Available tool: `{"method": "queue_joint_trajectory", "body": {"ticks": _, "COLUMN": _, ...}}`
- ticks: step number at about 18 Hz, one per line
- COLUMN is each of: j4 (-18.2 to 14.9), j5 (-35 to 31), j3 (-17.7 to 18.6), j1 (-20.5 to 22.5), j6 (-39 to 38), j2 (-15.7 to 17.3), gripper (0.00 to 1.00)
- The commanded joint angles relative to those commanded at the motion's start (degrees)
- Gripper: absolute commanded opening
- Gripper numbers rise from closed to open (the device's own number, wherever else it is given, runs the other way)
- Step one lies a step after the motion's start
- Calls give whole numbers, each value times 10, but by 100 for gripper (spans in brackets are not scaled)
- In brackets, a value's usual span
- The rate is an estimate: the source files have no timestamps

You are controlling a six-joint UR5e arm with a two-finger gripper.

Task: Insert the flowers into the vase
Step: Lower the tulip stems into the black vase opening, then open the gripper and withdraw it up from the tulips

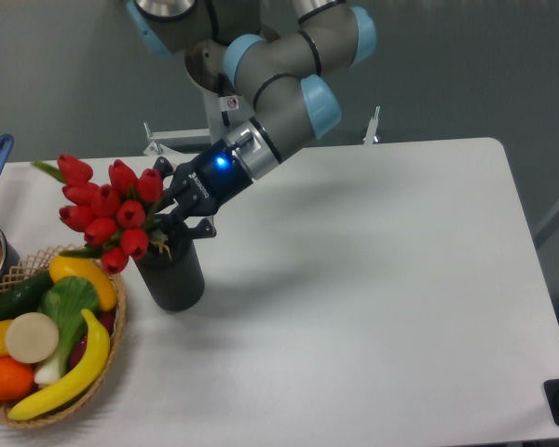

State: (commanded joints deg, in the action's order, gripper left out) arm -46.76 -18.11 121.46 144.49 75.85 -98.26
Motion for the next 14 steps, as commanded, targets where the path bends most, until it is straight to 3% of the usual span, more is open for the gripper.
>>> {"method": "queue_joint_trajectory", "body": {"ticks": 5, "j4": -1, "j5": -1, "j3": 8, "j1": 1, "j6": 13, "j2": 1, "gripper": 73}}
{"method": "queue_joint_trajectory", "body": {"ticks": 7, "j4": -2, "j5": -3, "j3": 11, "j1": 2, "j6": 13, "j2": 2, "gripper": 98}}
{"method": "queue_joint_trajectory", "body": {"ticks": 14, "j4": -1, "j5": -31, "j3": 9, "j1": 11, "j6": 14, "j2": 12, "gripper": 100}}
